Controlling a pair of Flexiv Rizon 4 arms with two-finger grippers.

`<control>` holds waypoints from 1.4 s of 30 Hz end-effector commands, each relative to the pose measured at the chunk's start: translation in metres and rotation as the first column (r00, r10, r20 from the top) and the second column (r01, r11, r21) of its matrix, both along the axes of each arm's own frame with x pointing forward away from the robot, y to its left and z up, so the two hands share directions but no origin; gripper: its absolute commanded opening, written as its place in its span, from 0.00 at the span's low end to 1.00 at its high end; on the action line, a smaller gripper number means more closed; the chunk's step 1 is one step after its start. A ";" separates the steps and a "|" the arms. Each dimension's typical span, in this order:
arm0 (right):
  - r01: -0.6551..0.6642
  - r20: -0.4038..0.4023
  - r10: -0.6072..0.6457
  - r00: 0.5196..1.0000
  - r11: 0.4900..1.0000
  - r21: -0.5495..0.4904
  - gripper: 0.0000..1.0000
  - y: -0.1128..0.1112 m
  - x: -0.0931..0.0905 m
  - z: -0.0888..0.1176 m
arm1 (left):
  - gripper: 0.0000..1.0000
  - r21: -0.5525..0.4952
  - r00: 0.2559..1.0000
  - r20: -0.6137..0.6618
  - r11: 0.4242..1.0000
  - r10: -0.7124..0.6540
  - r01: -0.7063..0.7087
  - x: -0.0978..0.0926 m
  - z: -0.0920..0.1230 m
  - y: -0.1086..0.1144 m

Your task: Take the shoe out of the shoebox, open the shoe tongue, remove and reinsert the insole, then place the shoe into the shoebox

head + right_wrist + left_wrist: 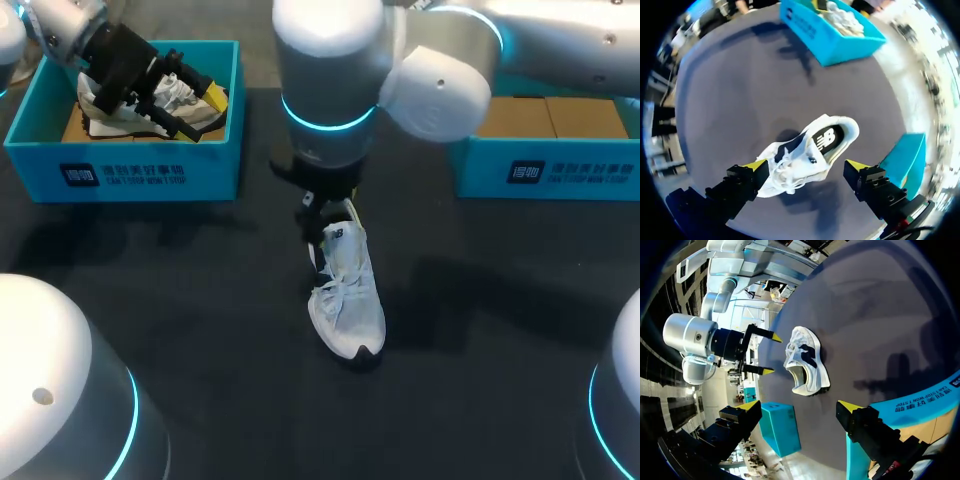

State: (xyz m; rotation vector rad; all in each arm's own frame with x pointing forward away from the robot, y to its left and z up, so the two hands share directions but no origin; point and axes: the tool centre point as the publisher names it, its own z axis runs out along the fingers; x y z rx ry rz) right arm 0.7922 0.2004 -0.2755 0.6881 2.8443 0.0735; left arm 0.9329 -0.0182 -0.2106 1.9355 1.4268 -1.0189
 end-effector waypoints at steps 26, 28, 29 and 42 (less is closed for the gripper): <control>-0.384 -0.049 0.381 0.923 0.915 -0.127 0.86 -0.005 0.122 -0.035 | 1.00 0.003 1.000 0.001 1.000 -0.001 0.001 0.000 0.001 0.000; -0.385 -0.056 0.381 0.923 0.914 -0.126 0.94 -0.007 0.123 -0.041 | 1.00 0.003 1.000 0.001 1.000 -0.001 0.001 0.000 0.001 0.000; -0.394 -0.067 0.388 0.919 0.911 -0.125 0.94 -0.007 0.122 -0.043 | 1.00 0.003 1.000 0.001 1.000 -0.001 0.001 0.000 0.001 0.000; -0.405 -0.109 0.395 0.912 0.910 -0.091 0.92 -0.013 0.129 -0.086 | 1.00 0.003 1.000 0.001 1.000 -0.001 0.001 0.000 0.001 0.000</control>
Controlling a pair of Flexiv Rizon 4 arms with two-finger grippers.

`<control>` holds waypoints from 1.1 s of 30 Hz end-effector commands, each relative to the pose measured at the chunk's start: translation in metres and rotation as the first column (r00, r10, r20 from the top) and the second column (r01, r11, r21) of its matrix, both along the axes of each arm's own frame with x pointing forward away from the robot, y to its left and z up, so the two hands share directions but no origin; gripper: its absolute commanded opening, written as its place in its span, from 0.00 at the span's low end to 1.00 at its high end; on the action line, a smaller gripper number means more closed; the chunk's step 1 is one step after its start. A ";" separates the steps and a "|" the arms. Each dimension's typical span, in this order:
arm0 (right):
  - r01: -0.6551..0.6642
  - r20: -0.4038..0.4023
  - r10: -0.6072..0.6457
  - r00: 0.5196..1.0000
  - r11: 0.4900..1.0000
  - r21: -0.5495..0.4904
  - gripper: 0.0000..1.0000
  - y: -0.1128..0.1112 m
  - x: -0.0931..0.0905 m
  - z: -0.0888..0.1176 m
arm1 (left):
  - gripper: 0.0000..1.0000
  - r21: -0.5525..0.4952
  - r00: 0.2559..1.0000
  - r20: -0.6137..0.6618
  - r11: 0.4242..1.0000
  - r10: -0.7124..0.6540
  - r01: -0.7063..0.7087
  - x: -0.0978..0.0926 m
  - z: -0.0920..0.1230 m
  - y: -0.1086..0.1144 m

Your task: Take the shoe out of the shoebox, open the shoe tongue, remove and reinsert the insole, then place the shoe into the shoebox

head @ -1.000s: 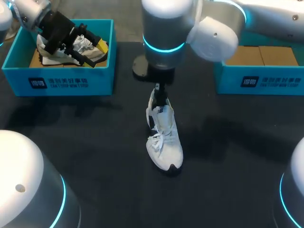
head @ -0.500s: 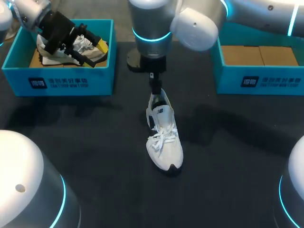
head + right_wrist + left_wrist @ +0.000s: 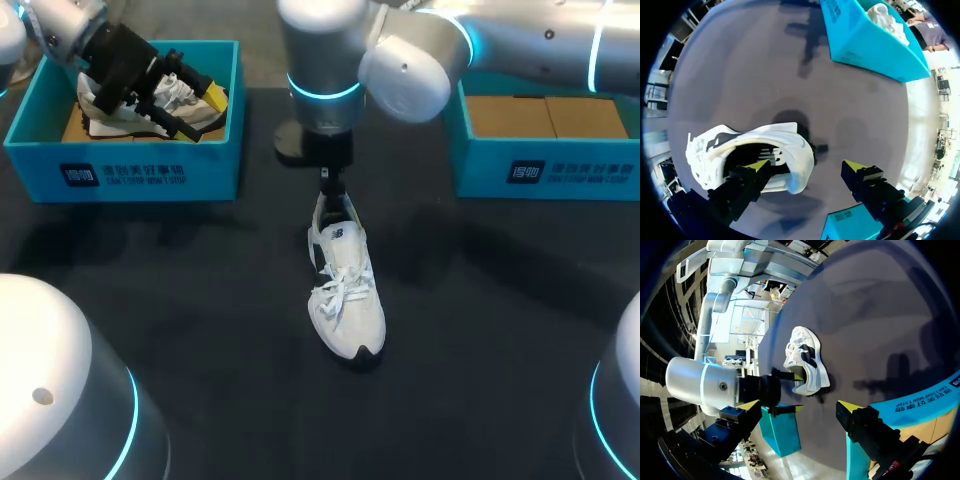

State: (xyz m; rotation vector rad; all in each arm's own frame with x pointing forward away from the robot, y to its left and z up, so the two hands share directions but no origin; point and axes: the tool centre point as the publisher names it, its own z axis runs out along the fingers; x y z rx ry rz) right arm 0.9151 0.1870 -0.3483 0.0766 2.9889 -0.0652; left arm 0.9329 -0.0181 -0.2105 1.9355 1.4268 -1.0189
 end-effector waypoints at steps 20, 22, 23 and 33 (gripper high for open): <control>0.007 -0.050 -0.007 0.999 1.000 0.003 0.08 0.003 0.005 -0.037 | 1.00 0.003 1.000 0.001 1.000 -0.001 0.001 0.000 0.001 0.000; 0.018 -0.046 -0.018 0.999 1.000 0.005 0.00 0.002 0.003 -0.036 | 1.00 0.003 1.000 0.001 1.000 -0.001 0.001 0.000 0.001 0.000; 0.022 -0.043 -0.022 0.999 1.000 0.004 0.00 0.002 0.002 -0.035 | 1.00 0.003 1.000 0.001 1.000 -0.001 0.001 0.000 0.001 0.000; 0.027 0.009 -0.027 1.000 1.000 0.015 0.00 0.000 -0.007 0.024 | 1.00 0.003 1.000 0.001 1.000 -0.001 0.001 0.000 0.001 0.000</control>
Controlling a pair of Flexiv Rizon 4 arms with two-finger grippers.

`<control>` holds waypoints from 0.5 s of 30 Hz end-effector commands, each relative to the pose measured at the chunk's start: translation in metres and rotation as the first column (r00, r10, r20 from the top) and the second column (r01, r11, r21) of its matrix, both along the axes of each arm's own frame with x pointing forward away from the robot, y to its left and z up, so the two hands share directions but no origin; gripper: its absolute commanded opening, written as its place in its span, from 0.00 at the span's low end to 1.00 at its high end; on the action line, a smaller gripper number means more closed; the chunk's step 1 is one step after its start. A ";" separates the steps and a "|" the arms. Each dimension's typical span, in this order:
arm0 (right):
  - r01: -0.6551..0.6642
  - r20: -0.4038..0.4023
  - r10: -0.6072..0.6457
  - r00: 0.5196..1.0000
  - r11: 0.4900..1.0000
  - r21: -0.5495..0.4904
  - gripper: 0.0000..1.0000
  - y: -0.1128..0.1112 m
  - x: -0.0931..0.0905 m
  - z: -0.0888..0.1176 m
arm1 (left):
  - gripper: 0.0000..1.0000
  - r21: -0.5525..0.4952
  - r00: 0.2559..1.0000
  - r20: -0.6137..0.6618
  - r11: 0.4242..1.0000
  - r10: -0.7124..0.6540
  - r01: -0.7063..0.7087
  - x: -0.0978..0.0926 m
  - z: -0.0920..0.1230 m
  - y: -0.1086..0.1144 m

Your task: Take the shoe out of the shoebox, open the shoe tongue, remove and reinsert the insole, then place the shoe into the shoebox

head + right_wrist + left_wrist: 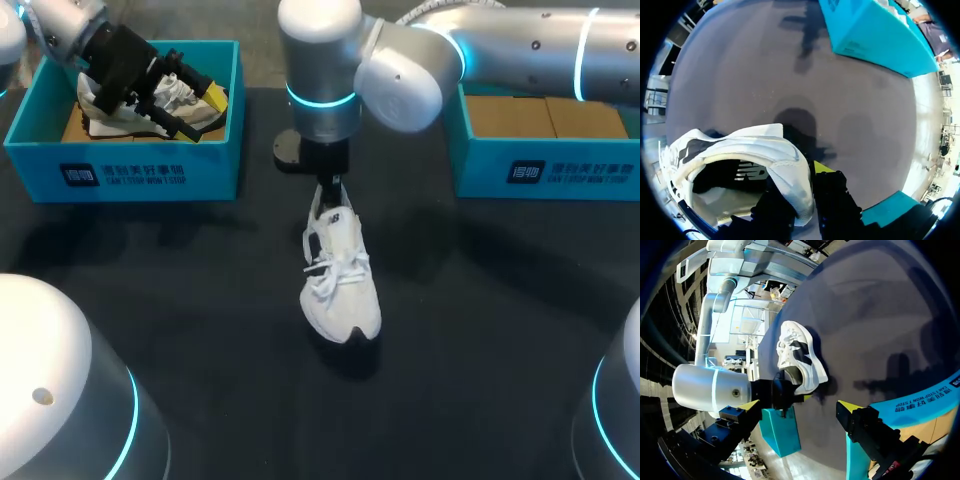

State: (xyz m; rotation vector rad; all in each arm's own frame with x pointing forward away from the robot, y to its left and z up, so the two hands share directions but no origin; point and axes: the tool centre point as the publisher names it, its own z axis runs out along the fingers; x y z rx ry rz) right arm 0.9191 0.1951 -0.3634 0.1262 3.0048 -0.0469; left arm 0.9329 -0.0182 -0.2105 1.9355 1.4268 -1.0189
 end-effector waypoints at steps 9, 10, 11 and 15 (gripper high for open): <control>-0.006 0.051 0.006 0.999 1.000 -0.018 0.00 -0.012 -0.012 0.106 | 1.00 0.003 1.000 0.001 1.000 -0.001 0.001 0.000 0.001 0.000; -0.004 0.050 0.005 0.999 1.000 -0.021 0.00 -0.012 -0.012 0.114 | 1.00 0.003 1.000 0.001 1.000 -0.001 0.001 0.000 0.001 0.000; -0.002 0.052 0.003 0.999 1.000 -0.022 0.00 -0.012 -0.012 0.120 | 1.00 0.003 1.000 0.001 1.000 -0.001 0.001 0.000 0.001 0.000; 0.000 0.071 0.002 0.997 1.000 -0.021 0.00 -0.014 -0.011 0.150 | 1.00 0.003 1.000 0.001 1.000 -0.001 0.001 0.000 0.001 0.000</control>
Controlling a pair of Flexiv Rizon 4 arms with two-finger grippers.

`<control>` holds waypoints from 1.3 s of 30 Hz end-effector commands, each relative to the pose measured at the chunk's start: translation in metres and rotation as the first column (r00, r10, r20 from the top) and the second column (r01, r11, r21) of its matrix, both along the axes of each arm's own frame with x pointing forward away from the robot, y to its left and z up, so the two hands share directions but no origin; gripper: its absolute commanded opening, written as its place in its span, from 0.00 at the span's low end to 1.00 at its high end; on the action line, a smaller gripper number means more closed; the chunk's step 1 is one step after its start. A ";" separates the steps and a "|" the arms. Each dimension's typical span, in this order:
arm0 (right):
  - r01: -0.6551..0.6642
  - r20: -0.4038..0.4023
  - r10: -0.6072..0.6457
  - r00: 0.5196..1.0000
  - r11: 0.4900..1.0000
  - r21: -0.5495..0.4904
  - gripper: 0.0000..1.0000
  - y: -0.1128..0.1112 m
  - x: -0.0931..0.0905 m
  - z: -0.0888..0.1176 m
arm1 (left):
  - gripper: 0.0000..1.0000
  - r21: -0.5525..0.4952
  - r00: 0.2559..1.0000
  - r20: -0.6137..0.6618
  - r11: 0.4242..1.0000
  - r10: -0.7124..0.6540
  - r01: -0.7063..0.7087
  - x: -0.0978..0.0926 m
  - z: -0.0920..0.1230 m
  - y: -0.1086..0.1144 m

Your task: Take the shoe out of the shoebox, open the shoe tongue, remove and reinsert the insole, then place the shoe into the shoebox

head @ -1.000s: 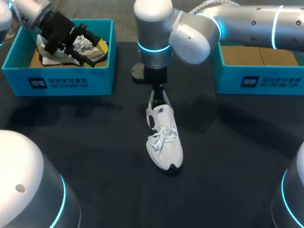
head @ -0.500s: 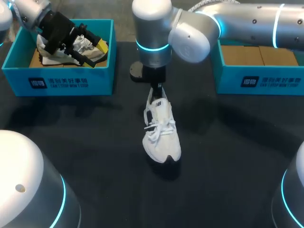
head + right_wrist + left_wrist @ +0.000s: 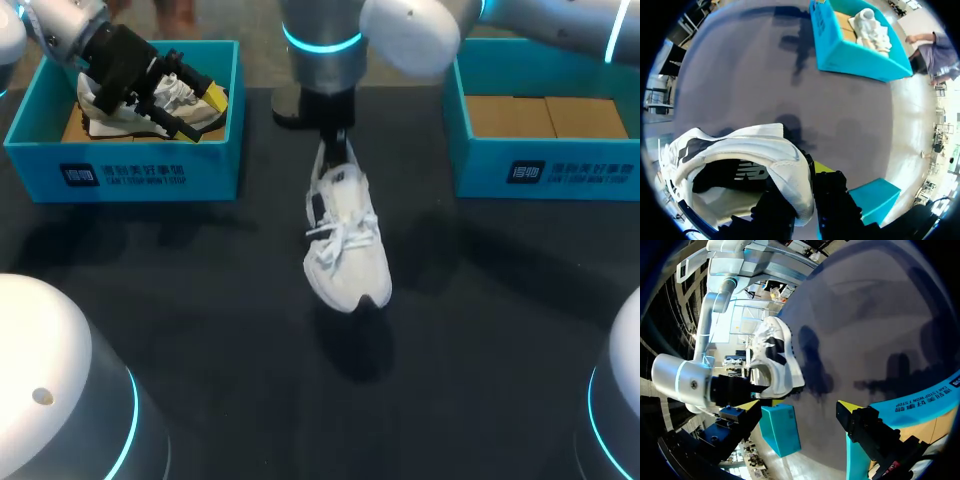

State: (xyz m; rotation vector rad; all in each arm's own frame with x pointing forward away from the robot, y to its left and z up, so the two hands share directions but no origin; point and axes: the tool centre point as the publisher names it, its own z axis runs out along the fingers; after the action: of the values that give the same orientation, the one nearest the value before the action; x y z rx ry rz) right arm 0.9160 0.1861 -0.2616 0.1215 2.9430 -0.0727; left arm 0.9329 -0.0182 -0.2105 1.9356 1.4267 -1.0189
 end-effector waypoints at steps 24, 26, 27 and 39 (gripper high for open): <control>0.016 0.095 -0.019 0.995 0.999 0.029 0.00 -0.013 0.005 0.138 | 1.00 0.003 1.000 0.001 1.000 -0.001 0.001 0.000 0.001 0.000; 0.016 0.095 -0.019 0.995 0.999 0.029 0.00 -0.013 0.005 0.138 | 1.00 0.003 1.000 0.001 1.000 -0.001 0.001 0.000 0.001 0.000; 0.016 0.095 -0.019 0.995 0.999 0.029 0.00 -0.013 0.005 0.138 | 1.00 0.003 1.000 0.001 1.000 -0.001 0.001 0.000 0.001 0.000; 0.016 0.095 -0.019 0.995 0.999 0.029 0.00 -0.013 0.005 0.138 | 1.00 0.003 1.000 0.001 1.000 -0.001 0.001 0.000 0.001 0.000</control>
State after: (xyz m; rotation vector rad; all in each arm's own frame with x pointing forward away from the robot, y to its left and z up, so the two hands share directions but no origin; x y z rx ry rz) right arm 0.9223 0.1744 -0.1238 0.1508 2.8495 -0.0312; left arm 0.9329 -0.0181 -0.2105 1.9356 1.4268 -1.0188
